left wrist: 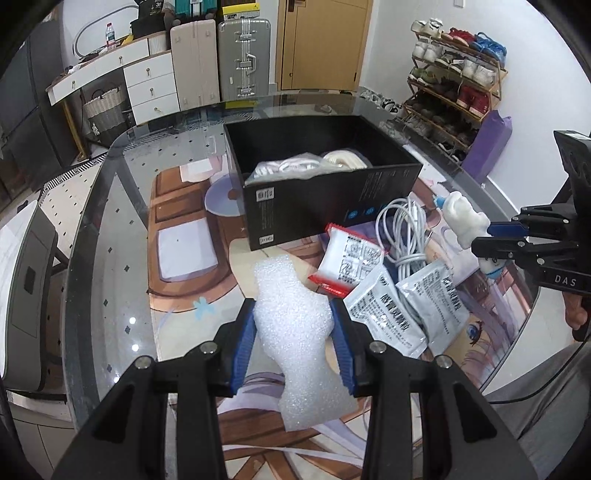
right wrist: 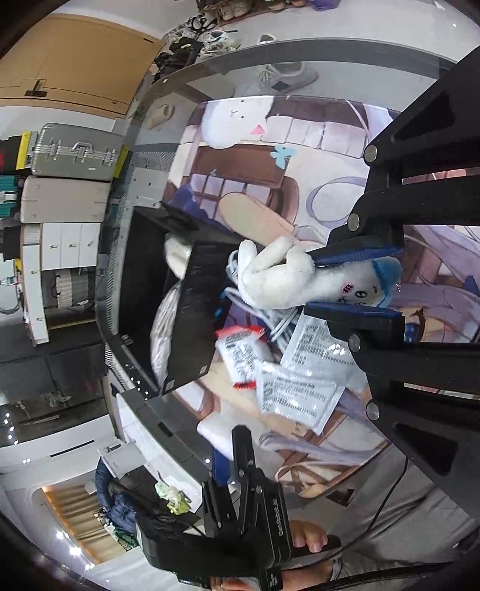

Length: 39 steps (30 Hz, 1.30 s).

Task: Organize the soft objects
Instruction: 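Grasp and lift the foam with the left tool while the right tool lifts the plush toy, then lower the foam and plush toy into the black box and open both tools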

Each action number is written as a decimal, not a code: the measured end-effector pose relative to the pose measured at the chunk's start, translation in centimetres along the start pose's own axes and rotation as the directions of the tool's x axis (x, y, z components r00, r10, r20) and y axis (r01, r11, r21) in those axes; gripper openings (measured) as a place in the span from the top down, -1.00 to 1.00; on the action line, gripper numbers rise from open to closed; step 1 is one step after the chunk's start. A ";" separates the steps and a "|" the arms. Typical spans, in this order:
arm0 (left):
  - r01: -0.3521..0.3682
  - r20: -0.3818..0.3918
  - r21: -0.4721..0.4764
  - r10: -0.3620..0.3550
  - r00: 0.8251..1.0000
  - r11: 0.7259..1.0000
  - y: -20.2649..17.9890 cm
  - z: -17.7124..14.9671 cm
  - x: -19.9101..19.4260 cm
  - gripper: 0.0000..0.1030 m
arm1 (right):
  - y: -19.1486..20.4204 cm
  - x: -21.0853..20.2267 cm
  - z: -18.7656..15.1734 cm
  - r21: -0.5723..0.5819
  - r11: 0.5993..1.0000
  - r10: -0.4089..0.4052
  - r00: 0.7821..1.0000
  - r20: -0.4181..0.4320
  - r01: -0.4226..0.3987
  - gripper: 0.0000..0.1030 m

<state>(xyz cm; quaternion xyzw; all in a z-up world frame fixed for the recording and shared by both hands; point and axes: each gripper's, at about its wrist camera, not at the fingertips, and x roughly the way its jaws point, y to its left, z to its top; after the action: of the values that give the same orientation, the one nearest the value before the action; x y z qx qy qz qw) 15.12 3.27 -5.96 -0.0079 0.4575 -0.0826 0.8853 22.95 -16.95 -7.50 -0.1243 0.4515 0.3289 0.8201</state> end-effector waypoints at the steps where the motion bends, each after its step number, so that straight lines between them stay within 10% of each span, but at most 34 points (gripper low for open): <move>1: 0.001 0.006 0.002 -0.001 1.000 1.000 -0.1 0.1 -0.2 0.26 | 0.2 -0.3 0.0 -0.002 1.000 0.001 1.000 0.008 -0.001 0.61; 39: -0.041 0.251 -0.089 0.062 0.966 0.995 -1.0 10.2 -1.9 0.26 | 1.3 -3.2 11.7 0.061 0.995 -0.092 0.932 0.351 0.076 0.61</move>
<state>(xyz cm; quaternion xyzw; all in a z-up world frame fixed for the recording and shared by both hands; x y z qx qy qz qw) 22.16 1.98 1.55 -0.0433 0.3438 -0.0385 0.9372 28.67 -11.49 1.84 -0.0636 0.2986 0.2999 0.9038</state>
